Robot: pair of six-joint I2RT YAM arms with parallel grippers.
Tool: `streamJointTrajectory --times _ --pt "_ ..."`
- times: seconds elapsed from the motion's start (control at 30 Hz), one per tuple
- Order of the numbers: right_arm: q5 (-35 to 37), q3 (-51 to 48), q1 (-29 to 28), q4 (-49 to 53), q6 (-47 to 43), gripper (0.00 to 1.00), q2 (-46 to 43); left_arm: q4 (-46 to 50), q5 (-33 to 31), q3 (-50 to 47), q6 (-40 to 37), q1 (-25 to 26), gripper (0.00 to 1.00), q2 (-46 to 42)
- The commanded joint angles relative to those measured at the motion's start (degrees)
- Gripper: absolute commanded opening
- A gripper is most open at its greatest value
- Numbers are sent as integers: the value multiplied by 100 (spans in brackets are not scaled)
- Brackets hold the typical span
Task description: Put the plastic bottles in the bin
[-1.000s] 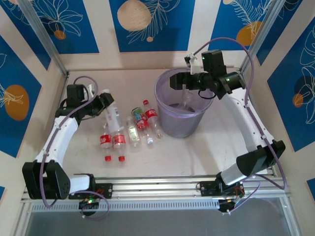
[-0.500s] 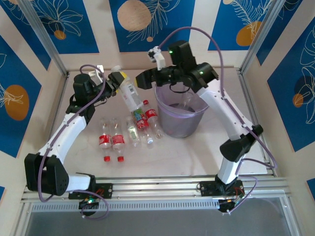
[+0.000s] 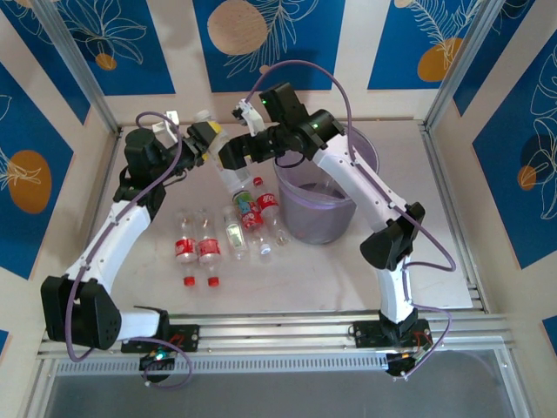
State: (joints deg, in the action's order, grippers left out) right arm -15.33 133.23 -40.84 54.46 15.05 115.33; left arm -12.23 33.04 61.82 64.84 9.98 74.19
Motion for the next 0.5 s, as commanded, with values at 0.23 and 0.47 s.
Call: streamJointTrajectory --times 0.23,0.47 --pt "166 118 -209 18 -155 80 346 -163 251 219 109 66 0 -314" --pt "457 266 -264 145 -301 79 425 603 162 350 -398 66 0 -467"
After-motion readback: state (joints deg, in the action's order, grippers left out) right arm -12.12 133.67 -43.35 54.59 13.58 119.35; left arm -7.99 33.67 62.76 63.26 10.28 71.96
